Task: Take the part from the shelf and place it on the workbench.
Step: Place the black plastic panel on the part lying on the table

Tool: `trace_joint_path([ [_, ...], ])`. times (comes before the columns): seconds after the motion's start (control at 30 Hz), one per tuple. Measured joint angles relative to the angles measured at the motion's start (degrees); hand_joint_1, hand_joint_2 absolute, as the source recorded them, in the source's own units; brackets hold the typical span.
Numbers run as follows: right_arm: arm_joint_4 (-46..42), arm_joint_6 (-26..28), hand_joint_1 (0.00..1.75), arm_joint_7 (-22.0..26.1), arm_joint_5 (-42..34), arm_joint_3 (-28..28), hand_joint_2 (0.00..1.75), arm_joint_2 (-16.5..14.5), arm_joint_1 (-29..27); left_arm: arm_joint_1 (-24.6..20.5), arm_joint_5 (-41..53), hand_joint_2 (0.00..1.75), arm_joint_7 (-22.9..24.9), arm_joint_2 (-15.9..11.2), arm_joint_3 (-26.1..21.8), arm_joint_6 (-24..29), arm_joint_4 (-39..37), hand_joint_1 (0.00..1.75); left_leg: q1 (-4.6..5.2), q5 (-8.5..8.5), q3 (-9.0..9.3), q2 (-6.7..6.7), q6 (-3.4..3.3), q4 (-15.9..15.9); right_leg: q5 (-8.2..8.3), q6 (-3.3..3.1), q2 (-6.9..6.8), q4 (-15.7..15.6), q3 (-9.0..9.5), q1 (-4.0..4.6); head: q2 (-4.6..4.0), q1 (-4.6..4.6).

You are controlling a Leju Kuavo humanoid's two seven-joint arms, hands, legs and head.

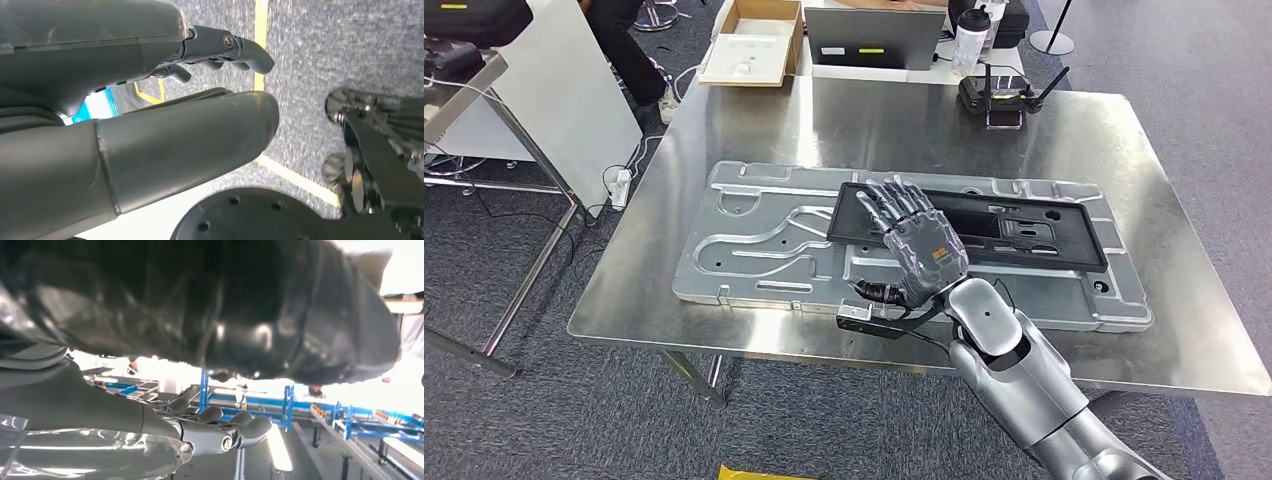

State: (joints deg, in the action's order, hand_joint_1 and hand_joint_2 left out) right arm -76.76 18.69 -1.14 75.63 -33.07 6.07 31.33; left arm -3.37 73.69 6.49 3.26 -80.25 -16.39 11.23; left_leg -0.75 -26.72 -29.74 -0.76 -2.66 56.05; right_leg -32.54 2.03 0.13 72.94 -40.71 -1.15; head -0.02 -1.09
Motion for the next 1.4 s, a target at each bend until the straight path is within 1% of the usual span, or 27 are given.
trace_joint_path([
  [0.03, 0.0, 0.0, 0.00, 0.0, 0.0, -0.1, 0.00, 0.0, -0.2, 0.0, 0.0, 0.00, 0.0, 0.0, 0.0, 0.0, 0.0, 0.00, -0.02, -0.04, -0.34, 0.02, 0.05, 0.4, 0.61, 0.13, -0.03, 0.2, 0.19, -0.16, 0.00, 0.01],
  [0.07, 0.0, 0.0, 0.00, 0.0, 0.0, -0.2, 0.00, 0.0, -0.2, 0.0, 0.0, 0.00, 0.0, 0.1, 0.0, 0.0, 0.0, 0.00, -0.07, -0.13, -0.69, 0.06, 0.18, 0.9, 2.11, 0.25, -0.08, -1.7, 1.39, -0.36, 0.00, 0.01],
  [0.17, 0.1, 0.0, 0.00, -0.1, -0.1, -0.3, 0.00, 0.0, -0.2, 0.0, 0.1, 0.00, 0.0, 0.1, 0.0, 0.0, 0.0, 0.00, -0.10, -0.62, -1.81, 0.15, 1.08, 2.4, 5.25, 0.02, -0.17, -10.9, 6.31, -0.43, 0.01, 0.02],
  [0.2, 0.1, 0.0, 0.00, -0.1, -0.2, -0.3, 0.00, 0.0, -0.3, 0.0, 0.1, 0.00, 0.0, 0.1, 0.0, 0.0, 0.0, 0.00, -0.04, -0.68, -2.09, 0.17, 1.43, 2.8, 5.23, -0.29, -0.14, -12.1, 6.83, -0.27, 0.01, 0.02],
  [0.33, 0.3, 0.0, 0.00, -0.1, -0.3, -0.4, 0.00, 0.0, -0.4, 0.0, 0.2, 0.00, 0.0, 0.2, 0.0, 0.0, 0.0, 0.00, -0.03, -0.98, -2.87, 0.20, 2.78, 3.5, 5.84, -2.11, -0.07, -12.5, 6.03, -0.15, 0.00, 0.06],
  [0.4, 0.3, 0.0, 0.00, -0.1, -0.4, -0.5, 0.00, 0.0, -0.4, 0.0, 0.2, 0.00, 0.0, 0.2, 0.0, 0.0, 0.0, 0.00, -0.20, -4.29, -4.30, 0.25, 3.27, 7.1, 6.65, -3.08, -0.21, -12.9, 5.38, -0.24, 0.01, 0.07],
  [0.47, 0.4, 0.0, 0.00, -0.1, -0.5, -0.6, 0.00, 0.0, -0.5, 0.0, 0.2, 0.00, 0.0, 0.2, 0.0, 0.0, 0.0, 0.00, -0.23, -8.92, -6.68, 0.27, 3.54, 14.0, 7.43, -3.49, -0.27, -12.9, 4.41, -0.03, 0.01, 0.08],
  [0.5, 0.5, 0.0, 0.00, -0.1, -0.5, -0.6, 0.00, 0.0, -0.5, 0.0, 0.2, 0.00, 0.0, 0.2, 0.0, 0.1, 0.0, 0.00, -0.24, -10.31, -7.52, 0.27, 3.59, 17.0, 7.84, -3.53, -0.27, -12.8, 3.83, 0.10, 0.02, 0.08],
  [0.53, 0.6, 0.0, 0.00, -0.1, -0.5, -0.6, 0.00, 0.0, -0.6, 0.0, 0.3, 0.00, 0.0, 0.2, 0.0, 0.1, 0.0, 0.00, -0.24, -10.50, -7.55, 0.28, 3.55, 18.4, 8.24, -3.52, -0.27, -12.7, 3.26, 0.21, 0.01, 0.08],
  [0.6, 0.7, 0.0, 0.00, -0.1, -0.5, -0.6, 0.00, 0.0, -0.8, 0.0, 0.3, 0.00, 0.1, 0.2, 0.0, 0.2, 0.0, 0.00, -0.21, -7.84, -4.54, 0.29, 3.18, 14.8, 9.08, -3.40, -0.23, -12.6, 2.17, 0.35, 0.02, 0.07],
  [0.63, 0.8, 0.0, 0.00, -0.1, -0.5, -0.6, 0.00, 0.0, -0.8, 0.0, 0.3, 0.00, 0.1, 0.2, 0.0, 0.2, 0.0, 0.00, -0.17, -6.18, -2.01, 0.32, 2.89, 11.0, 9.49, -3.28, -0.20, -12.6, 1.74, 0.39, 0.01, 0.07],
  [0.7, 0.8, 0.0, 0.00, -0.1, -0.5, -0.6, 0.00, 0.0, -0.8, -0.1, 0.3, 0.00, 0.1, 0.2, 0.0, 0.2, 0.0, 0.00, 0.18, -4.81, 2.16, 0.44, 2.36, 4.0, 10.42, -2.74, -0.16, -12.7, 1.27, 0.44, 0.01, 0.07],
  [0.77, 0.8, 0.0, 0.00, -0.1, -0.5, -0.7, 0.00, 0.0, -0.8, -0.2, 0.3, 0.00, 0.1, 0.1, 0.0, 0.2, 0.0, 0.00, 0.65, -4.67, 3.18, 0.54, 1.98, 1.5, 11.47, -1.94, -0.21, -13.1, 1.32, 0.32, 0.02, 0.07],
  [0.83, 0.8, 0.0, 0.00, -0.1, -0.5, -0.7, 0.00, 0.0, -0.8, -0.2, 0.3, 0.00, 0.2, 0.1, 0.0, 0.2, 0.0, 0.00, 0.61, -3.40, 2.49, 0.40, 1.39, 1.0, 12.20, -1.13, -0.18, -13.7, 1.33, 0.27, 0.02, 0.06],
  [0.87, 0.8, 0.0, 0.00, -0.1, -0.6, -0.7, 0.00, 0.1, -0.8, -0.2, 0.3, 0.00, 0.3, 0.1, 0.0, 0.2, 0.0, 0.00, 0.48, -2.58, 2.05, 0.28, 0.91, 0.8, 11.31, -0.87, -0.15, -13.3, 1.01, 0.31, 0.01, 0.03],
  [0.9, 0.9, 0.0, 0.00, -0.1, -0.6, -0.7, 0.00, 0.1, -0.8, -0.3, 0.3, 0.00, 0.3, 0.2, 0.0, 0.2, 0.0, 0.00, 0.33, -1.69, 1.43, 0.14, 0.45, 0.5, 9.26, -0.67, -0.11, -11.9, 0.44, 0.33, 0.01, 0.02],
  [0.97, 0.9, 0.0, 0.00, -0.1, -0.6, -0.8, 0.00, 0.2, -0.9, -0.3, 0.3, 0.00, 0.3, 0.2, 0.0, 0.3, 0.0, 0.00, 0.30, -0.13, -0.28, -0.03, -0.17, 0.4, 2.93, -0.43, -0.11, -5.7, -1.18, 0.27, 0.01, 0.02],
  [1.0, 1.0, 0.0, 0.00, -0.1, -0.6, -0.8, 0.00, 0.2, -0.9, -0.3, 0.3, 0.00, 0.3, 0.2, 0.0, 0.3, 0.0, 0.00, 0.36, 0.54, -1.28, -0.08, -0.25, 0.5, 0.65, -0.27, -0.11, -2.0, -1.81, 0.23, 0.01, 0.03],
  [1.03, 1.0, 0.0, 0.00, -0.1, -0.6, -0.8, 0.00, 0.2, -1.0, -0.2, 0.3, 0.00, 0.3, 0.2, 0.0, 0.3, 0.0, 0.00, 0.41, 1.16, -2.28, -0.10, -0.22, 0.7, -0.23, -0.14, -0.12, 1.0, -2.00, 0.22, 0.00, 0.02],
  [1.1, 1.1, 0.0, 0.00, -0.1, -0.6, -0.8, 0.00, 0.3, -1.1, -0.2, 0.3, 0.00, 0.3, 0.2, 0.0, 0.3, 0.0, 0.00, 0.47, 2.17, -4.21, -0.10, -0.08, 1.3, 1.86, -0.12, -0.12, 1.7, 0.12, 0.23, 0.01, 0.01],
  [1.13, 1.2, 0.0, 0.00, -0.1, -0.6, -0.8, 0.00, 0.3, -1.1, -0.2, 0.3, 0.00, 0.4, 0.2, 0.0, 0.3, 0.0, 0.00, 0.48, 2.57, -5.11, -0.08, 0.05, 1.7, 3.39, -0.27, -0.12, -0.9, 2.65, 0.25, 0.01, 0.01],
  [1.17, 1.1, 0.0, 0.00, 0.0, -0.6, -0.8, 0.00, 0.4, -1.1, -0.2, 0.3, 0.00, 0.4, 0.2, 0.0, 0.3, 0.0, 0.00, 0.53, 2.90, -5.88, -0.05, 0.22, 2.1, 3.88, -0.52, -0.13, -4.8, 5.76, 0.35, 0.01, 0.01],
  [1.23, 1.0, 0.1, 0.00, 0.0, -0.7, -0.8, 0.00, 0.4, -0.9, -0.2, 0.3, 0.00, 0.4, 0.3, 0.0, 0.3, 0.0, 0.00, 0.65, 3.52, -6.82, 0.01, 0.77, 2.8, 2.84, -1.17, -0.14, -12.2, 10.69, 0.68, 0.01, 0.03],
  [1.27, 1.0, 0.1, 0.00, 0.1, -0.7, -0.8, 0.00, 0.4, -0.9, -0.2, 0.3, 0.00, 0.4, 0.3, 0.0, 0.3, 0.0, 0.00, 0.67, 3.88, -7.02, 0.02, 1.11, 2.9, 2.11, -1.49, -0.15, -14.0, 11.67, 0.89, 0.01, 0.04],
  [1.33, 0.9, 0.1, 0.00, 0.2, -0.7, -0.9, 0.00, 0.4, -0.9, -0.2, 0.3, 0.00, 0.4, 0.3, 0.0, 0.4, 0.0, 0.00, 0.60, 4.56, -7.26, 0.04, 1.86, 2.9, 2.63, -2.18, -0.23, -14.7, 11.46, 0.90, 0.01, 0.03],
  [1.37, 0.9, 0.0, 0.00, 0.2, -0.7, -0.9, 0.00, 0.4, -0.9, -0.2, 0.3, 0.00, 0.4, 0.3, 0.0, 0.4, 0.0, 0.00, 0.54, 4.04, -7.58, 0.12, 2.23, 3.2, 3.22, -2.61, -0.32, -14.8, 11.04, 0.76, 0.01, 0.04],
  [1.4, 0.9, 0.0, 0.00, 0.3, -0.7, -1.0, 0.00, 0.3, -0.9, -0.1, 0.3, 0.00, 0.4, 0.3, 0.0, 0.4, 0.0, 0.00, 0.48, 2.45, -8.14, 0.21, 2.61, 4.3, 3.93, -3.09, -0.44, -15.0, 10.46, 0.58, 0.00, 0.07],
])
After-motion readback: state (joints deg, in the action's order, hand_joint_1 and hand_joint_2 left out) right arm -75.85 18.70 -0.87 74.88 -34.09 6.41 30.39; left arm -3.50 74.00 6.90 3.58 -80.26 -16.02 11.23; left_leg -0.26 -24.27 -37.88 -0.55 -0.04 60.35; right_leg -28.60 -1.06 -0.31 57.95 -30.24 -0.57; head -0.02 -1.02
